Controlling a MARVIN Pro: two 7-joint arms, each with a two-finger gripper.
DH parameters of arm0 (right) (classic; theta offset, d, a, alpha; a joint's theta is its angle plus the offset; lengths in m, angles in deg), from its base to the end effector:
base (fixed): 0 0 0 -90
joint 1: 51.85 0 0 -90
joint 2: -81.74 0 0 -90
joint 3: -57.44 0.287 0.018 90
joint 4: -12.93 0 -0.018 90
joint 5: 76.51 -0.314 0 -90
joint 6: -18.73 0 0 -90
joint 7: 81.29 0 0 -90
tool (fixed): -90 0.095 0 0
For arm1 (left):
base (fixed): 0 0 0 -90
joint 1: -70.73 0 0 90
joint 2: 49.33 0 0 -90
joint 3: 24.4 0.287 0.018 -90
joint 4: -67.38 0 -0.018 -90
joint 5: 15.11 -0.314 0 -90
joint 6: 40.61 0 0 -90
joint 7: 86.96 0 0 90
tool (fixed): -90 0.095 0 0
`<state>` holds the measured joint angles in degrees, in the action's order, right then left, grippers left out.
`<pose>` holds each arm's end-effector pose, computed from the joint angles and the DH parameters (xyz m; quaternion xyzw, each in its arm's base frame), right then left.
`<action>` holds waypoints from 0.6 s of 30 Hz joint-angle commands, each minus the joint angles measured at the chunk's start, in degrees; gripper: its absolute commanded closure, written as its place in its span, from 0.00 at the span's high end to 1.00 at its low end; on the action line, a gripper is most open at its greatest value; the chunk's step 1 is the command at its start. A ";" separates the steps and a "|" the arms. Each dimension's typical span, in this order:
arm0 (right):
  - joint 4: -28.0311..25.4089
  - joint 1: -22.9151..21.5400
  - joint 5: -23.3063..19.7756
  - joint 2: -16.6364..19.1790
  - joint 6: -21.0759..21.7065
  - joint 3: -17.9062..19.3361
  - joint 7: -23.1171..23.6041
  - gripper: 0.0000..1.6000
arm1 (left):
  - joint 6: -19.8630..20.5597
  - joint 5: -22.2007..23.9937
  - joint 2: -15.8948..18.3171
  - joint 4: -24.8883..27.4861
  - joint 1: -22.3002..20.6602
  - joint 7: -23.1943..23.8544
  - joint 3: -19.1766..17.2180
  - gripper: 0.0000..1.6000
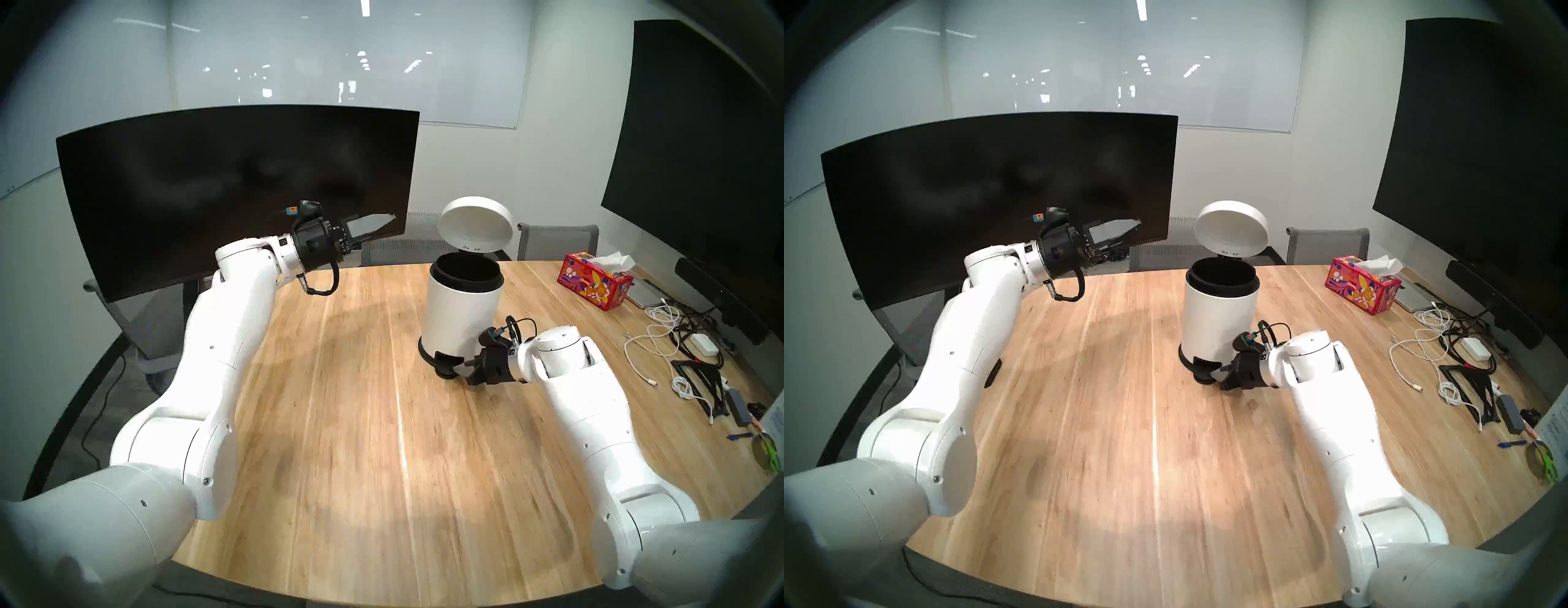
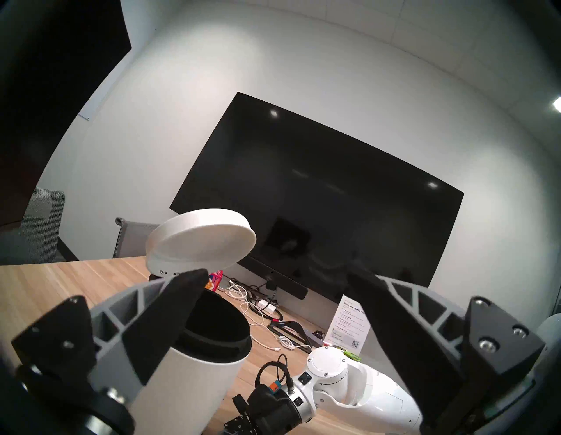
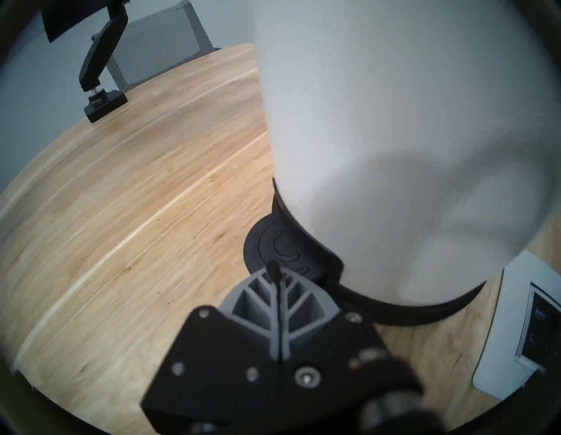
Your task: Peel the sticky note off the monitor, open the trash can lid and drop the sticker into the trash can
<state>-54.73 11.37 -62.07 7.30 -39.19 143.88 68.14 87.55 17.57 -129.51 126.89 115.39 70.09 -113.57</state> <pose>0.5028 -0.0396 -0.2925 -0.8406 -0.3292 -0.3806 0.2006 0.5513 -0.0121 -0.0985 0.5748 -0.2186 0.5098 0.6015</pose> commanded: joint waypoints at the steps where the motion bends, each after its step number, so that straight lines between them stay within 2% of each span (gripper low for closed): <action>1: -6.50 1.64 -0.45 1.52 1.12 0.19 2.26 0.00 | 0.29 1.22 -0.25 2.27 -0.54 1.99 -0.21 1.00; 18: -19.97 8.69 -0.59 4.10 6.04 4.73 3.93 0.00 | 0.64 1.96 -0.08 2.94 -0.19 1.19 -0.03 1.00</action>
<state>-68.70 17.48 -62.20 10.31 -34.68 146.59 72.03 88.55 18.65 -129.60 128.55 116.01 68.89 -113.69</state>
